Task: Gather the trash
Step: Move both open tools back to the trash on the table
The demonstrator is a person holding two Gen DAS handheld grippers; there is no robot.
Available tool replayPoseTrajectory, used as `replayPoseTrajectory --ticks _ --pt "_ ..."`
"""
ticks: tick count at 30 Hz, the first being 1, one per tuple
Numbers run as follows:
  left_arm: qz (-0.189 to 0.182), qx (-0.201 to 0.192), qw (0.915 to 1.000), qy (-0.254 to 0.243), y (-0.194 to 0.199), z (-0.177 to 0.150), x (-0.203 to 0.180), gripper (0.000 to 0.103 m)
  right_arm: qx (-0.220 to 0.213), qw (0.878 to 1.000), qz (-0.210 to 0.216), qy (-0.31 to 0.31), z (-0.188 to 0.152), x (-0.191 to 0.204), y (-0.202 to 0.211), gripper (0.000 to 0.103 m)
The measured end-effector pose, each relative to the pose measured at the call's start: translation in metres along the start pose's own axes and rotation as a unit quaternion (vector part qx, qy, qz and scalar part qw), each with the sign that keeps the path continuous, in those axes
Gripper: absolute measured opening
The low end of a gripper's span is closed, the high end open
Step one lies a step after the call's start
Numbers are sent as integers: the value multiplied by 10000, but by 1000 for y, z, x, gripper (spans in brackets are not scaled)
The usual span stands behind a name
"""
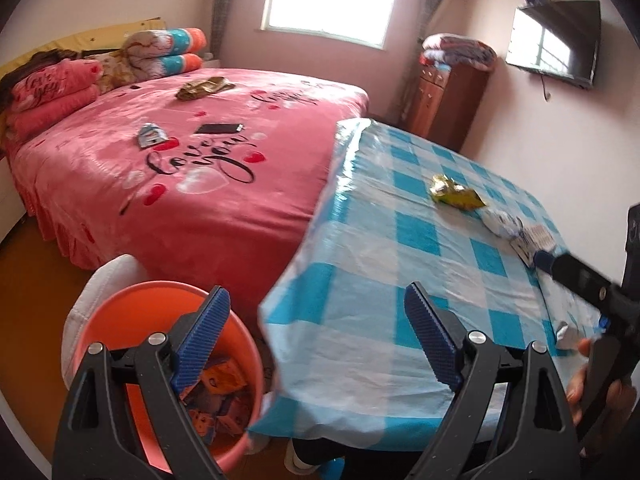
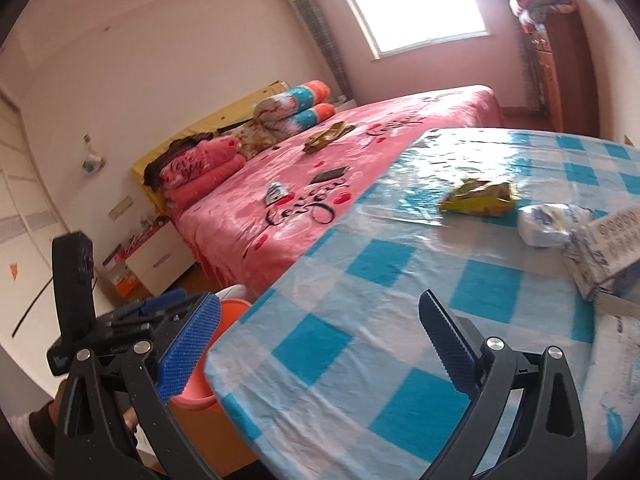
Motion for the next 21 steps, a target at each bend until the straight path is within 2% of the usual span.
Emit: replayPoseTrajectory --ticks 10,14,21 --pt "-242 464 9985 -187 -28 -5 -40 89 -208 9986 -450 -187 5 -43 22 98" --pt "-379 522 9978 -153 -36 -7 -51 89 -274 9973 -650 -190 7 -56 27 98" --pt "-403 637 9962 -438 -48 -9 -79 89 -355 9953 -855 -298 9 -79 38 98"
Point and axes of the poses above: each gripper's, at about its wrist camera, not at the fingertips, and y roughly against the way its jaws point, x to its left, z to its top, the point moved 4 cm from there along -y, roughly the way its jaws point, and after that the axes turned 8 degrees about -z, right-handed, at the moved point
